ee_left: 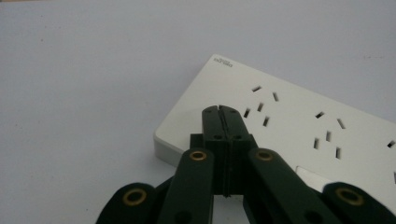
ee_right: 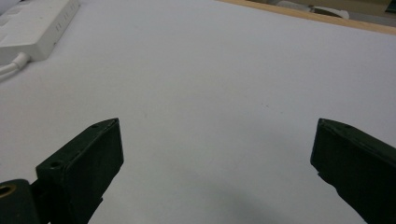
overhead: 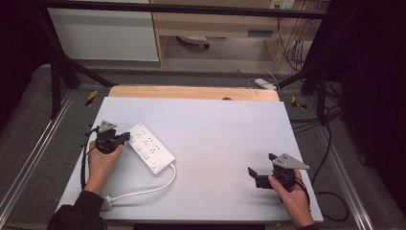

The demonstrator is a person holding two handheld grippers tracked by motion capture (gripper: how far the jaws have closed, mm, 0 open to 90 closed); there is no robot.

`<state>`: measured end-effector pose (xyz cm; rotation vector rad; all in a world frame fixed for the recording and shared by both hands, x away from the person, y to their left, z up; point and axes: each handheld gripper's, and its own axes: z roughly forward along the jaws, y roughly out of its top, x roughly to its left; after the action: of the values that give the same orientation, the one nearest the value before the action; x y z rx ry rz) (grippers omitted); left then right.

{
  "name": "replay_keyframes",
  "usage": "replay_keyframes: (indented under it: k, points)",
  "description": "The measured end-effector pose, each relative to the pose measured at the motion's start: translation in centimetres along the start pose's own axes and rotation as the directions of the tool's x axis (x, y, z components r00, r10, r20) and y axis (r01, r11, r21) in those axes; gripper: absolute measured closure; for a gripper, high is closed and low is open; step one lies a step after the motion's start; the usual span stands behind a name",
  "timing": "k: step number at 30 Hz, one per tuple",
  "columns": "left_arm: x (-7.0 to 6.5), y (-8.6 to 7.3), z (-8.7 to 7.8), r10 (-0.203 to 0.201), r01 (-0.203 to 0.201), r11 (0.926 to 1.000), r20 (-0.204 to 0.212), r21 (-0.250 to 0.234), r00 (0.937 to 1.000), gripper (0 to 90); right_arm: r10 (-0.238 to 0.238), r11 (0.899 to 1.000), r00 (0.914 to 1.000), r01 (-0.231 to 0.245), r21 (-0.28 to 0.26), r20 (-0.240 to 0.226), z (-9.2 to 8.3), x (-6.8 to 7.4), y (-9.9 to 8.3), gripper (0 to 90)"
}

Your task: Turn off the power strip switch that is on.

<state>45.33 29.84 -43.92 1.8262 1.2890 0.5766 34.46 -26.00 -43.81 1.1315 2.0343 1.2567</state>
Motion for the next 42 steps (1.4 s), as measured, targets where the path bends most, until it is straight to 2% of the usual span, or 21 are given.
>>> replay_keyframes:
  k: [11,13,28,32,35,39,42]
  points:
    - [-0.5,0.4,-0.4,0.008,-0.007,0.9985,0.021,-0.054,0.9997,90.0,-0.001,1.000,1.0000,0.001,0.001,0.003,0.0,0.0,0.0,3.0]
    - [-0.7,0.5,-0.5,0.022,-0.020,0.9978,0.027,-0.064,0.9994,90.0,-0.001,1.000,1.0000,0.001,0.002,0.003,0.0,0.0,0.0,3.0]
    - [-1.3,0.9,-0.7,0.026,-0.017,0.9920,0.068,-0.125,0.9973,89.2,-0.019,1.000,0.9998,0.019,0.010,0.002,0.1,0.2,-0.1,3.1]
    - [-1.6,1.0,-0.6,0.033,-0.023,0.9906,0.070,-0.135,0.9970,81.3,-0.024,1.000,0.9997,0.024,0.010,-0.003,0.1,0.3,0.0,3.1]
    - [-1.8,1.2,-0.7,0.042,-0.030,0.9865,0.072,-0.161,0.9965,74.5,-0.026,1.000,0.9997,0.026,0.011,-0.003,0.1,0.3,-0.1,3.1]
    - [-2.2,1.5,-0.7,0.038,-0.024,0.9816,0.073,-0.190,0.9966,59.1,-0.022,1.000,0.9997,0.022,0.008,-0.003,0.1,0.3,0.0,3.0]
    - [-2.5,1.6,-0.5,0.033,-0.012,0.9802,0.102,-0.197,0.9942,50.9,-0.023,1.000,0.9997,0.023,0.011,-0.002,0.1,0.3,0.0,3.1]
